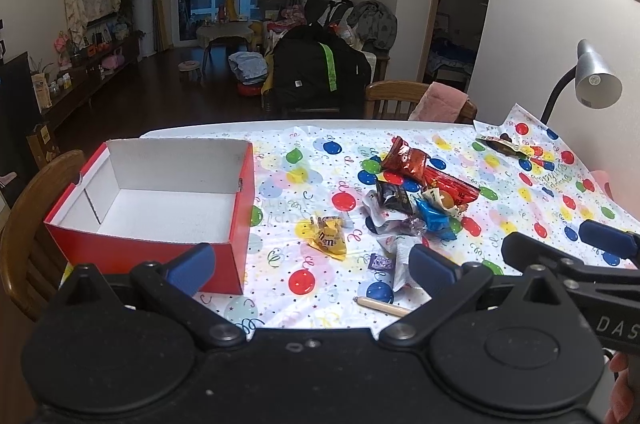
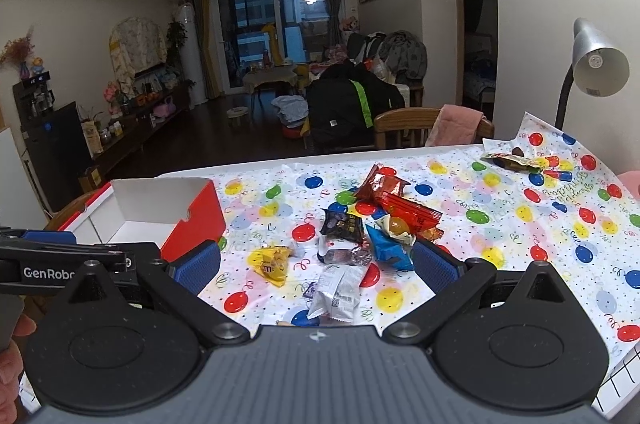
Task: Organize snacks
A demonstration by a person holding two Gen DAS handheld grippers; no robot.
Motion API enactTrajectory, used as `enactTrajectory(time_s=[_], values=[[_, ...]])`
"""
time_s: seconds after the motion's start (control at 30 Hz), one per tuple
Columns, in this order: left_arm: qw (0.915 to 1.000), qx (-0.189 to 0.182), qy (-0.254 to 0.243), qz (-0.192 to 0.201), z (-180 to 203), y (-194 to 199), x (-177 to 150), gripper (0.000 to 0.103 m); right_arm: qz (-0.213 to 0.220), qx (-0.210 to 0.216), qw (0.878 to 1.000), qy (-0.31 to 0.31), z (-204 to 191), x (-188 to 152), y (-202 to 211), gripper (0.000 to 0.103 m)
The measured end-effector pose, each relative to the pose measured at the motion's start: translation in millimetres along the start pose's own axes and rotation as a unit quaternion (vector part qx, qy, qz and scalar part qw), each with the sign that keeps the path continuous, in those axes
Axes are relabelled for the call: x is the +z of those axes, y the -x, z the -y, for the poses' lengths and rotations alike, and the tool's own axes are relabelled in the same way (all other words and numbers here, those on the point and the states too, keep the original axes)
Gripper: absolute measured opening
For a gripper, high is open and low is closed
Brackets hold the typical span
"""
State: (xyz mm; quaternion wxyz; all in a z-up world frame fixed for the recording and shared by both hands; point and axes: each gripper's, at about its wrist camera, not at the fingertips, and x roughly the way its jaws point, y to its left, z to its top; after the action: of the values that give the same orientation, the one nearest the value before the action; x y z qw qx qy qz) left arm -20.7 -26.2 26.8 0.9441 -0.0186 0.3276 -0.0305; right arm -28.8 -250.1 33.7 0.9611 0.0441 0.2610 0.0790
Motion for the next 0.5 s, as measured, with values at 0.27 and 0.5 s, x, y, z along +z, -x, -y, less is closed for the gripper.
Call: enactTrajectory(time_s=[0.27, 0.5], values=[[0.9999, 0.009, 0.004, -0.008, 15, -16, 10, 0.103, -0.004, 0.015, 1.000, 0.007, 13, 8, -13, 0.103], [0.9997, 0.016, 0.010, -0.015, 26, -31, 13, 0.103, -0.021, 0.034, 0.999, 0.010, 28, 10, -28, 0.103]])
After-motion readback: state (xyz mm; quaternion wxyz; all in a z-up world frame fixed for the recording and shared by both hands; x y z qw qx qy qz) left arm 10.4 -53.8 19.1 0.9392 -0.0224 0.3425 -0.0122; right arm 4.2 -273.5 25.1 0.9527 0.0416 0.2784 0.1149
